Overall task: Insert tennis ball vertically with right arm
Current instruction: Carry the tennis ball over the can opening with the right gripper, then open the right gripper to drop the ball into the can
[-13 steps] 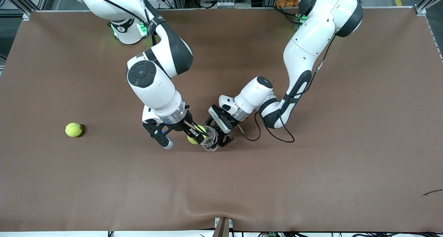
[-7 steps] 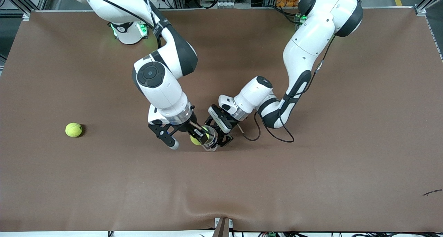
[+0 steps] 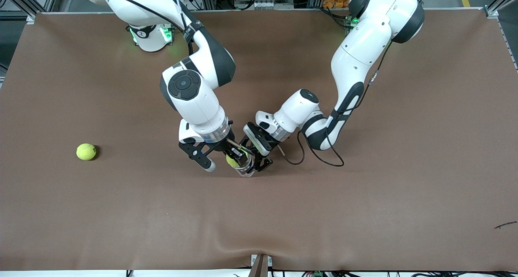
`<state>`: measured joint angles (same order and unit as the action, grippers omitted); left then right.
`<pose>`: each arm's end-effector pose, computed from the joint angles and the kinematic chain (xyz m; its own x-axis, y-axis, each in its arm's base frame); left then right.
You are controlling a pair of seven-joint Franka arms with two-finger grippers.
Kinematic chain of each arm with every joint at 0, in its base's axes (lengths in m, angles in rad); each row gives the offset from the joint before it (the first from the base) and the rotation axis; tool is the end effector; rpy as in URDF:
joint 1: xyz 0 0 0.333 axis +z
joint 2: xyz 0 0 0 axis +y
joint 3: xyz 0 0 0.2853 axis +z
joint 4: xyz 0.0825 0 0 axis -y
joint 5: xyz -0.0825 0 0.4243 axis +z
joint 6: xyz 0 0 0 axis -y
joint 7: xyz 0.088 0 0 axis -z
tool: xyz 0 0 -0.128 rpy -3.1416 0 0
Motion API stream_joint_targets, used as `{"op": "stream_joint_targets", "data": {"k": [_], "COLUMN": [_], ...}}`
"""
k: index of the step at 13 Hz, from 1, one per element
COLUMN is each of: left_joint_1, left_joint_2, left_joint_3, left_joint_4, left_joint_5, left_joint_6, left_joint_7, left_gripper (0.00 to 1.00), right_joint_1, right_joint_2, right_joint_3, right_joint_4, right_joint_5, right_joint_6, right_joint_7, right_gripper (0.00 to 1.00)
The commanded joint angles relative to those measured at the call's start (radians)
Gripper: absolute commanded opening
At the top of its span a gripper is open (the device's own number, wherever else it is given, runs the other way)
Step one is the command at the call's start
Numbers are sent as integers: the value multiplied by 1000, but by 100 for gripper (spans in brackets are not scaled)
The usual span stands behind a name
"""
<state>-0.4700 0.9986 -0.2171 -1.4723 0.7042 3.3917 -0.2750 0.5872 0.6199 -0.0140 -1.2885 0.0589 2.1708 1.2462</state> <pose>0.5598 -0.5097 0.1377 0.3057 -0.5115 0.8030 -0.8234 -0.5656 -0.0468 0.6513 0.4270 0.3539 0.7636 -0.6446 0.0376 -0.6153 -0.7440 -0.2604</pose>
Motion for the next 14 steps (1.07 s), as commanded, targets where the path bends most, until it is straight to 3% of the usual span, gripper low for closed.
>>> {"op": "stream_joint_targets", "data": {"k": [1, 2, 3, 11, 14], "left_joint_1": [-9, -12, -10, -1, 2], "left_joint_2": [-2, -2, -3, -8, -9], "left_joint_3": [15, 16, 15, 19, 19], "left_joint_4": [7, 7, 7, 7, 7], "left_joint_5": [12, 11, 12, 23, 23], "left_joint_6": [-9, -8, -8, -2, 1], "left_joint_7": [-6, -6, -6, 5, 4], "left_gripper": [74, 74, 74, 76, 76], "right_joint_1": [13, 13, 14, -6, -78], "right_joint_2": [8, 9, 9, 0, -11], "right_joint_3": [-11, -11, -11, -11, -14], "right_joint_4": [12, 12, 12, 14, 12], "right_joint_5": [-19, -18, -18, -18, -22], "right_joint_6": [-12, -14, -14, -12, -79], "right_joint_7": [18, 18, 19, 42, -100], "right_gripper": [18, 55, 100, 100, 100]}}
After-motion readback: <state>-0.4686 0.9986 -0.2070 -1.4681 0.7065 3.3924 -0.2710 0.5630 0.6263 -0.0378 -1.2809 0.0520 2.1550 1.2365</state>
